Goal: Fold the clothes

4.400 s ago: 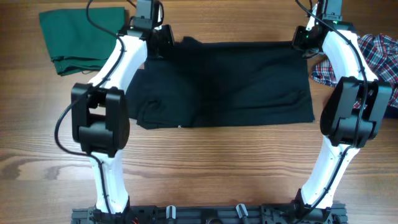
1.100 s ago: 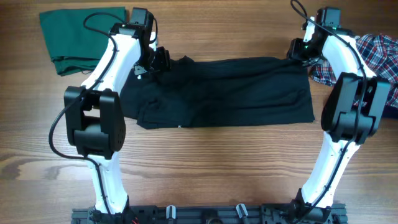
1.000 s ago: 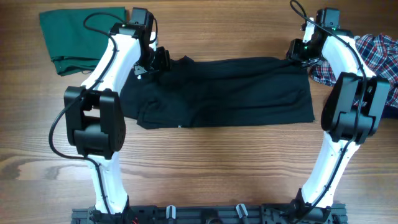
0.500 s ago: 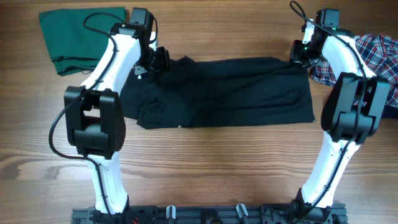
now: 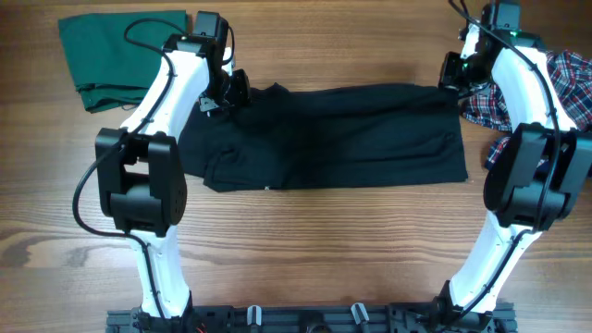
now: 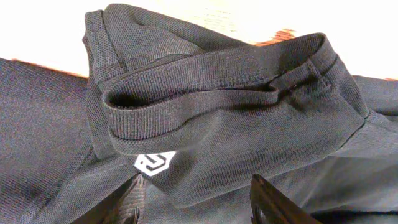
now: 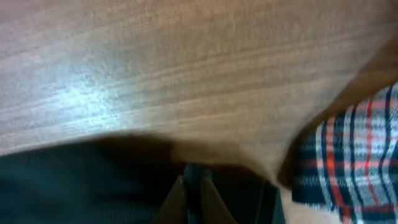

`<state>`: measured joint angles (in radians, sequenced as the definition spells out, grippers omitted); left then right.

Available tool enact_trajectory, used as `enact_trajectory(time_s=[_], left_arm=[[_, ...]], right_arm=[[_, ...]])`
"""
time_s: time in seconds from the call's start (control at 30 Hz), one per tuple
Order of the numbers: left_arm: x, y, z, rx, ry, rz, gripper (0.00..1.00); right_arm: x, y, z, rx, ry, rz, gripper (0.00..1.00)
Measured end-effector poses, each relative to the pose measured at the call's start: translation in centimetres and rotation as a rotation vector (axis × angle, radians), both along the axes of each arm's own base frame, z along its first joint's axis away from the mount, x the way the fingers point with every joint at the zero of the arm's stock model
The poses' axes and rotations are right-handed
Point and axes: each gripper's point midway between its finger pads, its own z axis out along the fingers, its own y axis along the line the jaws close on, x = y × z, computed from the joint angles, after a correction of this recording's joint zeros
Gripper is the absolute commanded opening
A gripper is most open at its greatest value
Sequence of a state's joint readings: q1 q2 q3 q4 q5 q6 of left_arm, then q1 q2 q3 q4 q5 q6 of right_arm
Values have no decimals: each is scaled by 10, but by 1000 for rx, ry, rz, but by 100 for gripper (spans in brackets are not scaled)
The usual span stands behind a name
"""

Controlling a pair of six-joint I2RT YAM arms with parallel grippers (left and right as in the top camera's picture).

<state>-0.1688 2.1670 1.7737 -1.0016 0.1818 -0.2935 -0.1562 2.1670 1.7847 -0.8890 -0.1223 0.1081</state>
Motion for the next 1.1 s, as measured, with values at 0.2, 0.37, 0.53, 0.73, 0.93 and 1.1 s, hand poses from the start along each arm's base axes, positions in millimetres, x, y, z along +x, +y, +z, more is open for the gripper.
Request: enact_trajectory(time_s=[0.2, 0.37, 0.53, 0.73, 0.93, 1.1], left_arm=[[0, 0, 0, 0, 0, 0, 54], [0, 0, 0, 0, 0, 0, 54], [0, 0, 0, 0, 0, 0, 57], [0, 0, 0, 0, 0, 0, 61], [-9, 3, -2, 19, 30, -30, 57], [-6, 1, -1, 16, 8, -81, 73]], right_arm=[[-19, 3, -5, 17, 81, -14, 4], [-37, 6, -8, 35, 158, -44, 4], [-57, 6, -11, 36, 246, -91, 19], [-70, -2, -12, -8, 300, -137, 36], [-72, -1, -12, 7, 313, -192, 28], [-62, 15, -10, 104, 277, -182, 37]])
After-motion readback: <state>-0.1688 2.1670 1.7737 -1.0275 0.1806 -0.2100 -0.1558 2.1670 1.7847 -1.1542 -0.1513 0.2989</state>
